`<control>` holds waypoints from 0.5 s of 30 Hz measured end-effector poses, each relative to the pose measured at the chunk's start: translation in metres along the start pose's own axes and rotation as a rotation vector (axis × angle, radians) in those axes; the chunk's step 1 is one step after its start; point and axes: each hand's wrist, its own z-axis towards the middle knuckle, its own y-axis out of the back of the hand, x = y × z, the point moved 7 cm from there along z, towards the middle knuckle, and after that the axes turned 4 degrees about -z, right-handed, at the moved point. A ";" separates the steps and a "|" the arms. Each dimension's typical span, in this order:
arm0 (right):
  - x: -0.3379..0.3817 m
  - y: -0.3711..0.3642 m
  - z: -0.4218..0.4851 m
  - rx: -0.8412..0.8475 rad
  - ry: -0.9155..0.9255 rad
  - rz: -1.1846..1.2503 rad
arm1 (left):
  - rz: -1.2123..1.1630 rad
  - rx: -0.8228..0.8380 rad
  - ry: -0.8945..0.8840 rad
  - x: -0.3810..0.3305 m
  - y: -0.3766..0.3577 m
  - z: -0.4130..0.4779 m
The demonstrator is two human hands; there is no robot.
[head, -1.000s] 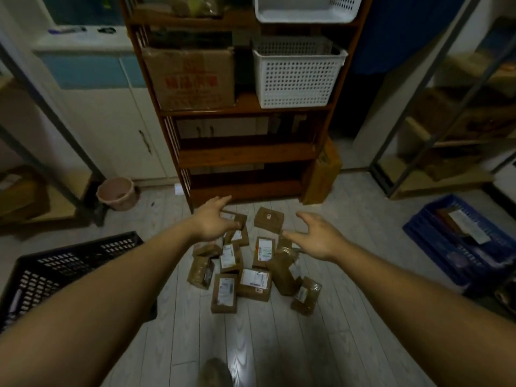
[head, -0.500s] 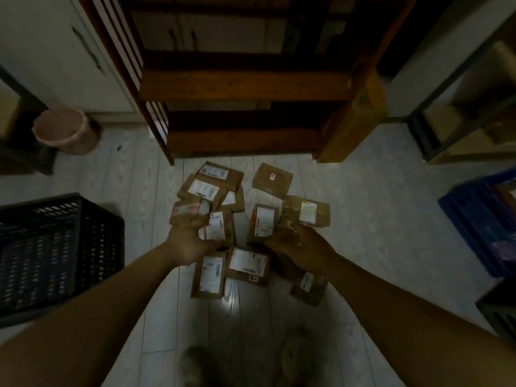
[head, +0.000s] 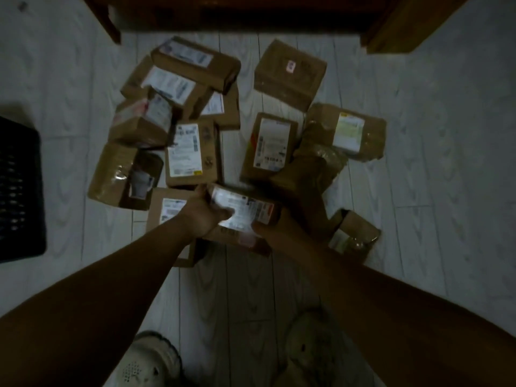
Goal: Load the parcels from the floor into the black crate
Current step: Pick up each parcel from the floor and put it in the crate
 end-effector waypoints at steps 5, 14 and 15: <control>-0.015 -0.012 0.005 -0.059 -0.119 0.062 | 0.008 -0.011 0.019 0.015 -0.005 -0.002; 0.101 0.046 -0.147 -0.147 0.054 0.050 | -0.026 -0.065 -0.101 -0.075 0.068 -0.142; 0.121 0.053 -0.170 -0.144 0.077 0.057 | -0.045 -0.066 -0.093 -0.089 0.080 -0.163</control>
